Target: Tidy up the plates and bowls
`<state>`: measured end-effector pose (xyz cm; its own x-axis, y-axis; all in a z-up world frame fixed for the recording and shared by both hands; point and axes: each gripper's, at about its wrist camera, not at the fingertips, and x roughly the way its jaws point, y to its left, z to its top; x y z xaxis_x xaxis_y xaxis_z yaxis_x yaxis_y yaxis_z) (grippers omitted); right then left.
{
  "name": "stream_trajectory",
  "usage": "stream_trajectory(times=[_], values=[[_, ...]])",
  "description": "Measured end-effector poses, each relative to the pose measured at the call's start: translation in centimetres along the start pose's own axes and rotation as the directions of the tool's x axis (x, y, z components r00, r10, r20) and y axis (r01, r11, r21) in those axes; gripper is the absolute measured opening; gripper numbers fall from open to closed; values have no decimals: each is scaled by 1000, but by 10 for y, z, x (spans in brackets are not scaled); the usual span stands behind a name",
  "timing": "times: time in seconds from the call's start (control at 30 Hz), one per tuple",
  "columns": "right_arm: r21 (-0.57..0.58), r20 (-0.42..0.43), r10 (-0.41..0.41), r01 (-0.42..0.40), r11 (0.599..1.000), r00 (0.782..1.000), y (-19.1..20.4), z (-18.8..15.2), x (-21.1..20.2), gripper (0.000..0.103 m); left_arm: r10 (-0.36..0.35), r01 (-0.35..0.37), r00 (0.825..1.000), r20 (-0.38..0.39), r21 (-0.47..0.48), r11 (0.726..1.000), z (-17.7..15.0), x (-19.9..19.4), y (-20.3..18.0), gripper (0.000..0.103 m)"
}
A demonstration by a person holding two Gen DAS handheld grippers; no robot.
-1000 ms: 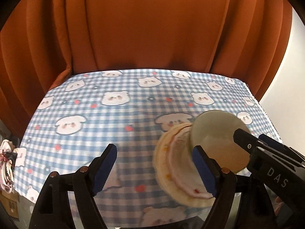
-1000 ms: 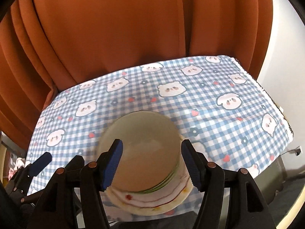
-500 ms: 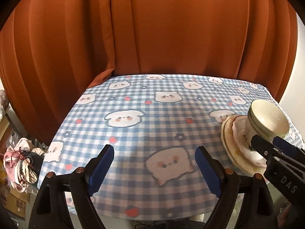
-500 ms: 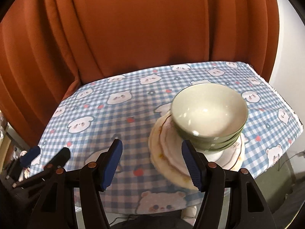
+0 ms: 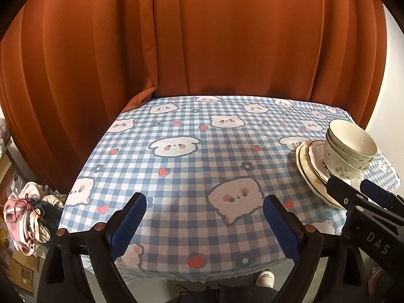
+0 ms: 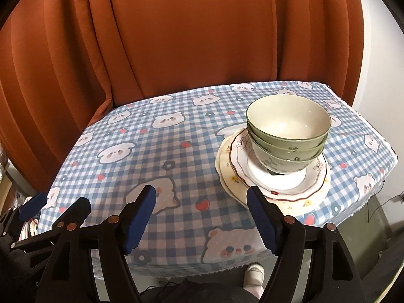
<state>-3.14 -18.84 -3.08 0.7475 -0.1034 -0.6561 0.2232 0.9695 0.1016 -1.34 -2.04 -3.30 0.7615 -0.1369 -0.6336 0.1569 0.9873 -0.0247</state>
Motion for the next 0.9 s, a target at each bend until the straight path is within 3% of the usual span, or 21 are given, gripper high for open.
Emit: stream_trajectory(times=[0.9], values=[[-5, 8, -12, 12, 1000, 1000, -2, 1, -6, 79, 8, -8, 1000, 19, 2, 1000, 4, -7, -2, 97]])
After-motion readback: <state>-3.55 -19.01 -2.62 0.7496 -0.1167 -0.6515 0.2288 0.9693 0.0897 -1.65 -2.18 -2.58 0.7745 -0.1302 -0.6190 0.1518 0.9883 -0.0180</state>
